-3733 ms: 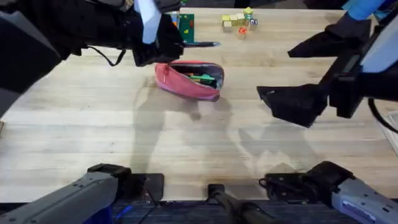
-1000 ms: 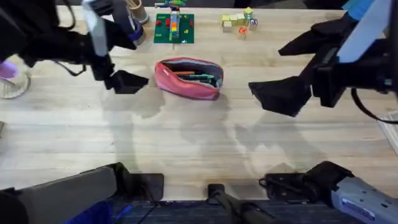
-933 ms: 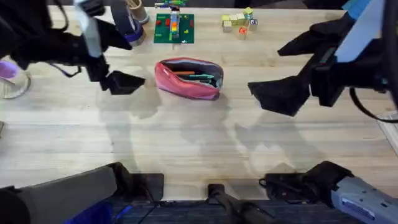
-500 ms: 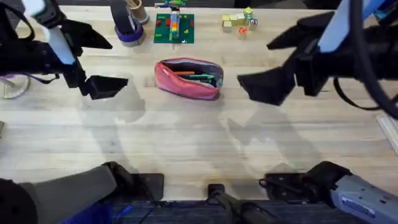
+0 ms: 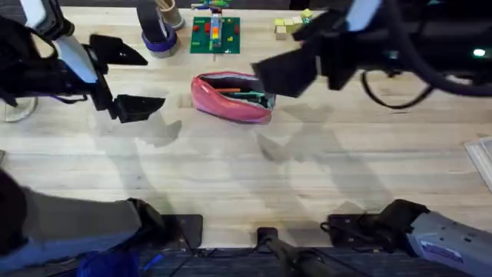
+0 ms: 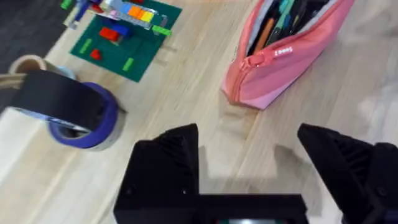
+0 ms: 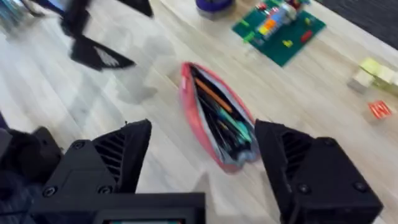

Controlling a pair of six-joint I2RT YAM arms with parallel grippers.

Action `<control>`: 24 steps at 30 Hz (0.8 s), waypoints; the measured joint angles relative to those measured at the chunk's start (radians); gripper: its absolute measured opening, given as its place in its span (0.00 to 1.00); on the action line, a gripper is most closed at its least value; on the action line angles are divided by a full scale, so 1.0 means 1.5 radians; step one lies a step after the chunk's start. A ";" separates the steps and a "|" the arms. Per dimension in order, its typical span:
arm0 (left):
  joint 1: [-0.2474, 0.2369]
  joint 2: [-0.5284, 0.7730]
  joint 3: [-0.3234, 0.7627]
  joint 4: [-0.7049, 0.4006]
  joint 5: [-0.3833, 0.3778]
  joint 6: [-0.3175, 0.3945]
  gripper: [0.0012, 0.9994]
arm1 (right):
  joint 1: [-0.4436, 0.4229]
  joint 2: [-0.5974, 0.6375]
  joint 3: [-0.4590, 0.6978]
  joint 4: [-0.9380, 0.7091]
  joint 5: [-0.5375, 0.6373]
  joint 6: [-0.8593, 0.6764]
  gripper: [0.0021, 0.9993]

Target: Unzip the bag, pick up the pens from the table one at a time and place them inside, then zip the bag closed.

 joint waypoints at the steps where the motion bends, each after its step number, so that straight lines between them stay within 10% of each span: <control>1: 0.000 0.014 0.000 -0.002 0.010 0.000 0.99 | 0.008 0.007 0.000 0.013 0.000 0.007 1.00; 12: -0.023 0.109 -0.001 -0.012 0.063 0.000 0.99 | 0.116 0.187 0.000 0.182 0.000 0.154 1.00; 24: -0.023 0.109 -0.001 -0.012 0.065 0.000 0.99 | 0.143 0.244 0.000 0.130 0.067 0.225 1.00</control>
